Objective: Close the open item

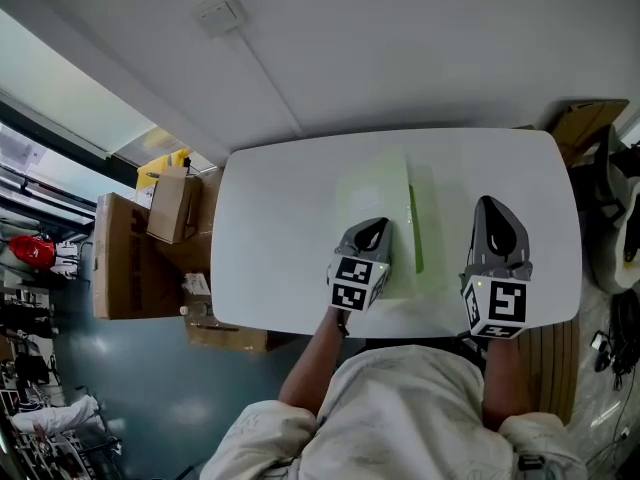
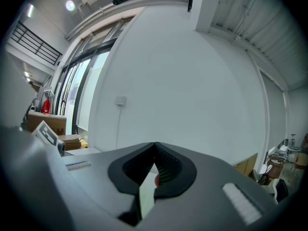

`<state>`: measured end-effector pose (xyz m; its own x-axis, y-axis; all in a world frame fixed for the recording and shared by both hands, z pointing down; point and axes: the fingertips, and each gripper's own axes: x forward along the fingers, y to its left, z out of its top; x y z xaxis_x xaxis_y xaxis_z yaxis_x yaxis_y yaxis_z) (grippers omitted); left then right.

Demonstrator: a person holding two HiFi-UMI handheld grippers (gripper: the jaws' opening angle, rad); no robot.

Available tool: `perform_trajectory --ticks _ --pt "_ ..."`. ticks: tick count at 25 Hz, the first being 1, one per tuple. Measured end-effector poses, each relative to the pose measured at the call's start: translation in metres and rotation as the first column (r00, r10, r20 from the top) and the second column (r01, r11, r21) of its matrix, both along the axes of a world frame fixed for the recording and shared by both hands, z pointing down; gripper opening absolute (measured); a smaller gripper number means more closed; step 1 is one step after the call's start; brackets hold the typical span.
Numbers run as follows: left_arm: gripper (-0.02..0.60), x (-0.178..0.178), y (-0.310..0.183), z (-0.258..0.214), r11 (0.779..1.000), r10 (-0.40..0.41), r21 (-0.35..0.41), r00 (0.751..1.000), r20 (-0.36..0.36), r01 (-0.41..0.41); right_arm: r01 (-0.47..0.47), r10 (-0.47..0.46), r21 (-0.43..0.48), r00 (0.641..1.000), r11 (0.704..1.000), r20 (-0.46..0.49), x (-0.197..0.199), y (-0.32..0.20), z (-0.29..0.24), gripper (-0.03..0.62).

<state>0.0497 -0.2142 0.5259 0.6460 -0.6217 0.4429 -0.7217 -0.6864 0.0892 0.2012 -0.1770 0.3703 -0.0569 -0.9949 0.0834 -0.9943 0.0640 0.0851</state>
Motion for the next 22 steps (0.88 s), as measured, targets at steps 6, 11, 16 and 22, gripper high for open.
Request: perform_trajectory --ticks 6,11,16,22 --pt "0.0 0.01 0.001 0.009 1.0 0.011 -0.015 1.0 0.002 -0.011 -0.009 0.009 0.001 1.0 1.0 -0.002 0.005 0.002 0.0 0.002" --pt "0.0 0.018 0.0 0.017 0.999 0.017 -0.03 1.0 0.008 -0.017 -0.017 0.017 0.0 1.0 1.0 -0.004 0.01 0.003 0.0 0.002" --pt "0.0 0.026 0.001 0.03 0.998 0.024 -0.052 1.0 0.019 -0.023 -0.019 0.019 -0.009 1.0 1.0 -0.005 0.014 0.003 0.004 0.002" --pt "0.0 0.034 0.004 0.041 0.997 0.04 -0.071 0.998 0.04 -0.037 -0.016 0.016 -0.014 1.0 1.0 -0.004 0.017 0.003 0.006 0.002"
